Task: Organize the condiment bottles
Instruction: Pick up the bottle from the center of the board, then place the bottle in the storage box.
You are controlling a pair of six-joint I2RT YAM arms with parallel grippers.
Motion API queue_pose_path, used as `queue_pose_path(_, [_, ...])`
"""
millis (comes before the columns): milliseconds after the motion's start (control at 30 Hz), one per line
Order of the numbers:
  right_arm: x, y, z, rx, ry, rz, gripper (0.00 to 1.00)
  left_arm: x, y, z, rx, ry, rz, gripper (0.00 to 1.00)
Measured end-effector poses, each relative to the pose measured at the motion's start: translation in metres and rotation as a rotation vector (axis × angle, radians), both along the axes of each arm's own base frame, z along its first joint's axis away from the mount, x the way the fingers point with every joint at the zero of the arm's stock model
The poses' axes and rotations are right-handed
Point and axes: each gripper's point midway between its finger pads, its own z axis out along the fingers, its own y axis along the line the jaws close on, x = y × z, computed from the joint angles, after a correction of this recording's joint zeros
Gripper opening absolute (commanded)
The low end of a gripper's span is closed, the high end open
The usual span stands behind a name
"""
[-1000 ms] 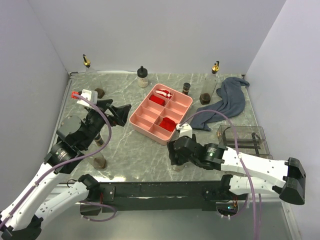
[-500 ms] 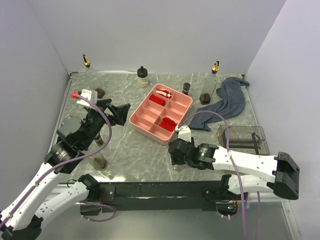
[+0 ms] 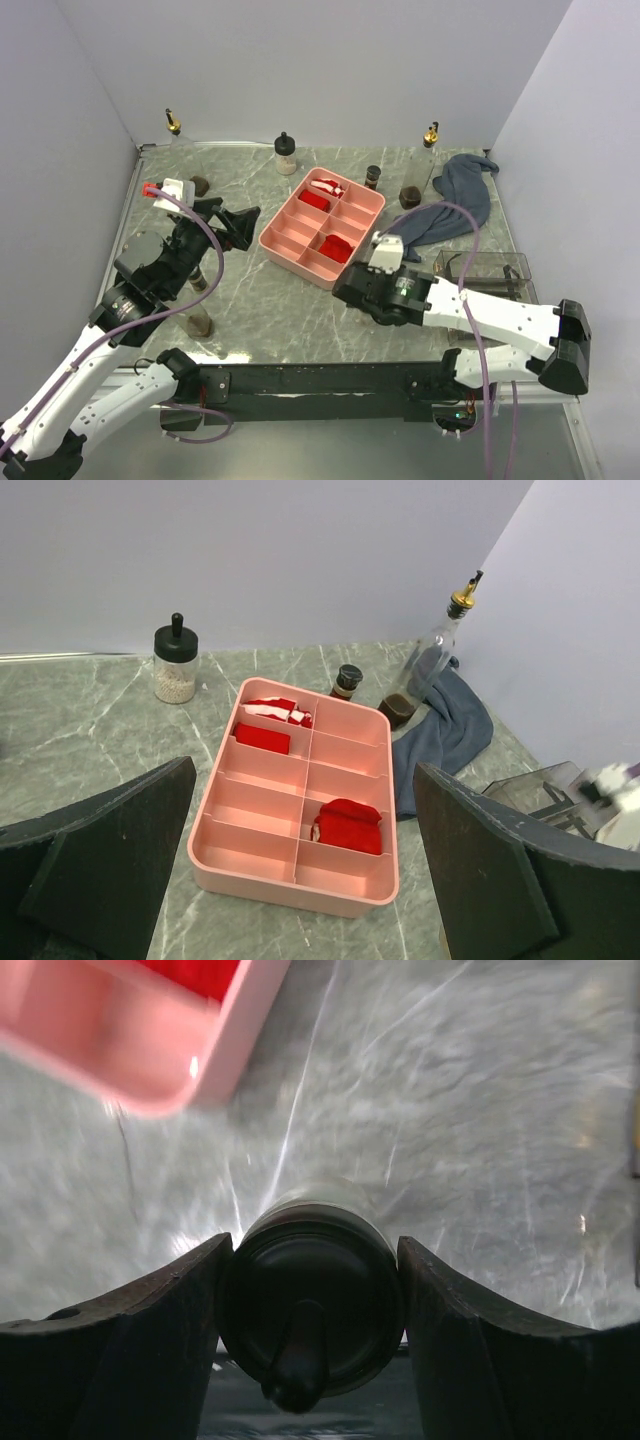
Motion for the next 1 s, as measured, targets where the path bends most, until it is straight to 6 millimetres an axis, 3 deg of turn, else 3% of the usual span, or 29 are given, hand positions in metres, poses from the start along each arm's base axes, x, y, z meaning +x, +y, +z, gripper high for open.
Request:
queue_pose_path(133, [0.020,-0.012,0.032,0.009,-0.058,-0.175,0.00,0.001,-0.001,-0.001,0.002,0.003,0.000,0.97])
queue_pose_path(233, [0.043,-0.036,0.051,0.026,-0.096,-0.335,0.00,0.001,-0.001,-0.001,0.003,0.004,0.000,0.97])
queue_pose_path(400, [0.080,-0.099,0.075,0.069,-0.169,-0.632,0.00,0.001,-0.001,-0.001,0.003,0.004,0.000,0.97])
queue_pose_path(500, [0.089,-0.146,0.086,0.089,-0.219,-0.811,0.00,0.002,-0.001,-0.002,0.005,0.006,0.000,0.97])
queue_pose_path(633, [0.088,-0.205,0.097,0.100,-0.268,-1.032,0.00,0.004,-0.003,-0.005,0.010,0.013,0.000,0.97])
queue_pose_path(767, [0.079,-0.255,0.094,0.077,-0.271,-1.236,0.00,0.005,-0.003,-0.006,0.014,0.017,0.000,0.97])
queue_pose_path(1000, [0.047,-0.303,0.081,0.034,-0.276,-1.448,0.00,0.005,-0.003,-0.006,0.013,0.017,0.003,0.97])
